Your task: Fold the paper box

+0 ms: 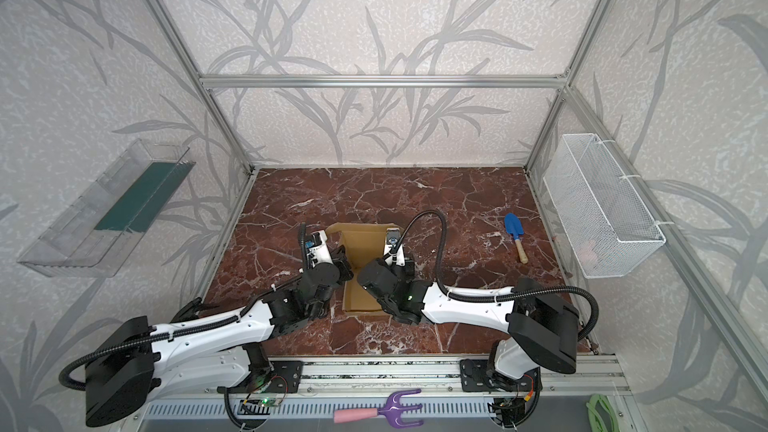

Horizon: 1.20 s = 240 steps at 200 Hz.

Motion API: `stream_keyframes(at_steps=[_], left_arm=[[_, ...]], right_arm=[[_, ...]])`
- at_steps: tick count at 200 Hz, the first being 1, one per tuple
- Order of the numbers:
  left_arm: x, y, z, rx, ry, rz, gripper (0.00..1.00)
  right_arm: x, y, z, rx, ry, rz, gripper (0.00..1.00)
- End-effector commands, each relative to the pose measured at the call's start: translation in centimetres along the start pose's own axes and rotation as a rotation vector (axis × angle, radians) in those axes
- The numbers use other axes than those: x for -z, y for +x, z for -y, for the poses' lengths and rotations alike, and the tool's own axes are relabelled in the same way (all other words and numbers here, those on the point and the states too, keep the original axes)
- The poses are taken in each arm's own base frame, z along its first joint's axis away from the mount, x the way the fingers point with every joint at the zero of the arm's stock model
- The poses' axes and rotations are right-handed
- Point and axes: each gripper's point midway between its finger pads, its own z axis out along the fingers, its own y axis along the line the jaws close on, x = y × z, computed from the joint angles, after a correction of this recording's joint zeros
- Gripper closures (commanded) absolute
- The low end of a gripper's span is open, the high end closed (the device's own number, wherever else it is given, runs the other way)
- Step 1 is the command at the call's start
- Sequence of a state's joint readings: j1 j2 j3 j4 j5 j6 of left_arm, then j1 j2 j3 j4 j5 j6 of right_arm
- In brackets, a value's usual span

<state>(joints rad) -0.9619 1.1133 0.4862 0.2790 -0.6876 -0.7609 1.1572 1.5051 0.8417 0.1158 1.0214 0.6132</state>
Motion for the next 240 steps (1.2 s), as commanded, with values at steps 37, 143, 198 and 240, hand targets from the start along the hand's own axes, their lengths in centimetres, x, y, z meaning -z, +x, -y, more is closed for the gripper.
stream_keyframes(at_steps=[37,143,198,240], left_arm=[[1.1,0.9,-1.1,0.043,-0.002,0.013,1.0],[1.8,3.0,-1.6,0.036,0.002,-0.006,1.0],[2.3,3.7,-2.1,0.032,-0.001,-0.005,1.0],[3.0,3.8,-2.2,0.024,0.004,0.002,1.0]], right_arm=[[0.9,0.4,-0.6,0.001,0.016,0.046,1.0],[1.7,3.4,-0.5,-0.007,0.023,0.008,1.0],[2.4,4.2,-0.5,0.013,0.03,0.004,1.0],[3.2,4.9,-0.6,0.018,0.035,0.002,1.0]])
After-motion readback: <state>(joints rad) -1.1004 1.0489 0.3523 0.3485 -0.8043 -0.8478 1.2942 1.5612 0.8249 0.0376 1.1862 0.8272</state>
